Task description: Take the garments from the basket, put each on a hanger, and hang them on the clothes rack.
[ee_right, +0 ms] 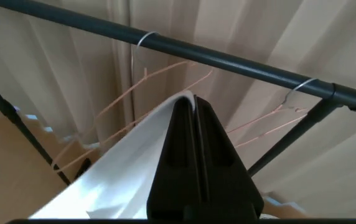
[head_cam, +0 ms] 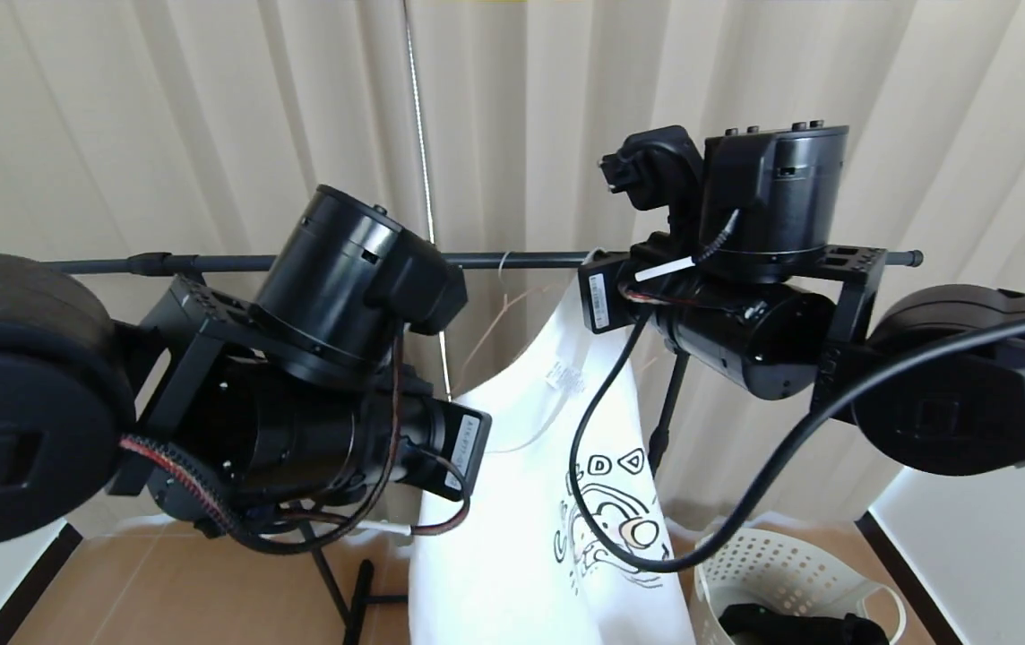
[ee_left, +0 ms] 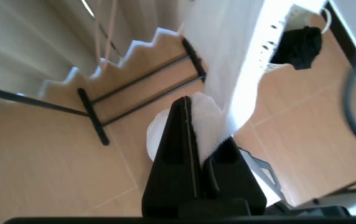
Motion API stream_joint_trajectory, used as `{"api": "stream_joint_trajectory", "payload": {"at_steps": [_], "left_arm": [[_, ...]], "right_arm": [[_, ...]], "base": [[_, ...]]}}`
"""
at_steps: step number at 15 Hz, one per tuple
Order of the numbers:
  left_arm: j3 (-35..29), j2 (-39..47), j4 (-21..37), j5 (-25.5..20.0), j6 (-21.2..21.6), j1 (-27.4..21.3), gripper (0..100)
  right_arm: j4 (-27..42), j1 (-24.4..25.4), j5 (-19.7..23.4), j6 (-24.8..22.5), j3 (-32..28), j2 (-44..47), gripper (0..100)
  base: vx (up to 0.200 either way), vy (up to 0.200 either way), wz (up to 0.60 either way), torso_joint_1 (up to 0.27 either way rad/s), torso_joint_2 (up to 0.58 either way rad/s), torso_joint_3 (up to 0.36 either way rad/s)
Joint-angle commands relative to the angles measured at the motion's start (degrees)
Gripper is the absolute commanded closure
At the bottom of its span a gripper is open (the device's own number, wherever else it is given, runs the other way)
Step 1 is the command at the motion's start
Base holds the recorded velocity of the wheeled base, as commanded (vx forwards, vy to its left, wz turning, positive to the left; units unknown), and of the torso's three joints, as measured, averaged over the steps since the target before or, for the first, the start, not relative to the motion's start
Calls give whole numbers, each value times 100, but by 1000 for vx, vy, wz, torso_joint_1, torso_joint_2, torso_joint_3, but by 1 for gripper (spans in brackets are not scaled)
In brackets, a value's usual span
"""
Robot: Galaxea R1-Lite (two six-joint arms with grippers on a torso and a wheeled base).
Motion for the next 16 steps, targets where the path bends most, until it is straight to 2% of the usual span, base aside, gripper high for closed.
{"api": "stream_joint_trajectory", "payload": {"at_steps": [1,3,4,5,12,14,16], "left_arm": [[-14,96,-38,2,-333,-509,100],[-269,316,-73,10,-808,-790,100],[-322,351,-73,10,-896,-825,100],[-612,492,-73,19,-1265,-939,100],[-700,536,-65,98,-1458,-860,100],[-656,518,-29,362,-1458,-623,100],[-559,500,-29,415,-1432,-394,100]], "right_arm": [[-30,5,6,-1,-387,473,100],[-48,14,32,52,-721,710,100],[-48,14,32,69,-757,746,100],[-48,23,32,192,-880,816,100],[-39,58,67,623,-827,737,100],[-30,23,32,684,-484,438,100],[-21,-3,50,667,-1,-1,100]], "base": [[0,0,0,0,0,0],[0,0,0,0,0,0],[0,0,0,0,0,0],[0,0,0,0,0,0],[0,0,0,0,0,0],[0,0,0,0,0,0],[0,0,0,0,0,0]]}}
